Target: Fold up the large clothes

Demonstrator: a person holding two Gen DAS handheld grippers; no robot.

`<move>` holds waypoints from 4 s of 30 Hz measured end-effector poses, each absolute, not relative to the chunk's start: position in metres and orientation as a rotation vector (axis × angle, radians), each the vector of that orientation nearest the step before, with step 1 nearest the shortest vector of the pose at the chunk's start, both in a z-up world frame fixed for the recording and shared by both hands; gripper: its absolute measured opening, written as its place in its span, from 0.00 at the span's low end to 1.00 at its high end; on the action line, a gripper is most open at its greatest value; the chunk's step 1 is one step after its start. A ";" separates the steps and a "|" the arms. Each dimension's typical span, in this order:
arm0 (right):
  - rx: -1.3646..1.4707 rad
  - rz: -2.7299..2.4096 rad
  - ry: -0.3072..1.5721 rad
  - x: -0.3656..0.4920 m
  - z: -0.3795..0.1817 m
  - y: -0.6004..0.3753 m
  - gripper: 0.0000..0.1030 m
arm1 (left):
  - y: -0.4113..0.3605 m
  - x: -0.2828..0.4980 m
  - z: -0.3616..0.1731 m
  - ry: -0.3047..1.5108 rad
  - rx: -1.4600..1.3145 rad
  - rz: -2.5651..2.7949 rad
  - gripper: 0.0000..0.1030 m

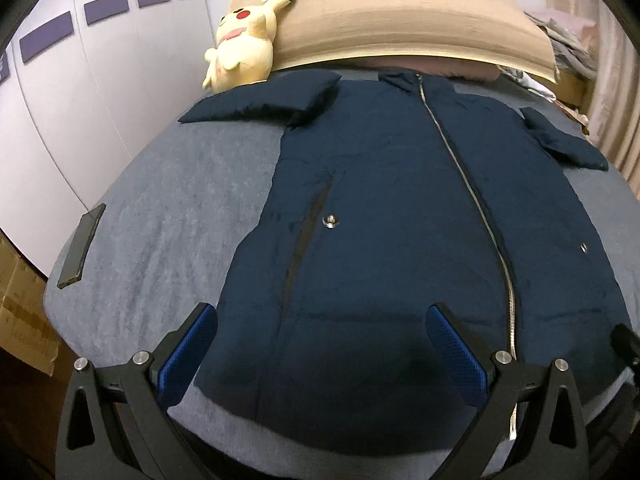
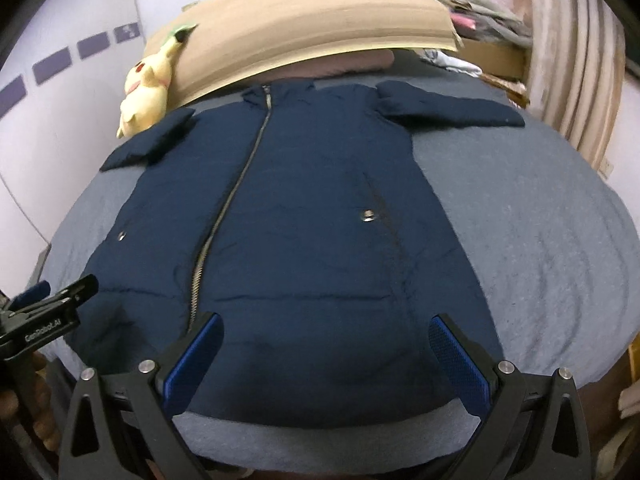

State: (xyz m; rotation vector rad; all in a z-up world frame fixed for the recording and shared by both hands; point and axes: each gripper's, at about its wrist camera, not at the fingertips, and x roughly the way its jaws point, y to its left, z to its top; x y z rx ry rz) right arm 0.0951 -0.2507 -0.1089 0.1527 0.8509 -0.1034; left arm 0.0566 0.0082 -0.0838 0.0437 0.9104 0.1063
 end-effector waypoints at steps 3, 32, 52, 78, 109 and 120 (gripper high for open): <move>0.228 -0.093 0.826 0.102 -0.103 -0.283 1.00 | 0.006 0.070 -0.080 0.899 0.063 0.112 1.00; 1.123 -0.301 0.604 0.375 -0.148 -0.698 0.72 | -0.008 0.248 -0.150 0.941 0.047 0.146 1.00; 0.537 -0.164 0.554 0.429 0.034 -0.581 0.07 | -0.001 0.240 -0.152 0.903 -0.027 0.116 1.00; 0.390 0.130 0.870 0.387 -0.061 -0.313 0.92 | 0.005 0.241 -0.152 0.915 -0.087 0.088 1.00; 0.527 -0.176 0.738 0.256 -0.151 -0.484 0.96 | 0.041 0.391 -0.110 0.913 -0.449 0.007 0.06; 0.689 -0.023 0.783 0.378 -0.118 -0.509 0.96 | 0.052 0.384 -0.157 0.946 -0.404 0.019 0.07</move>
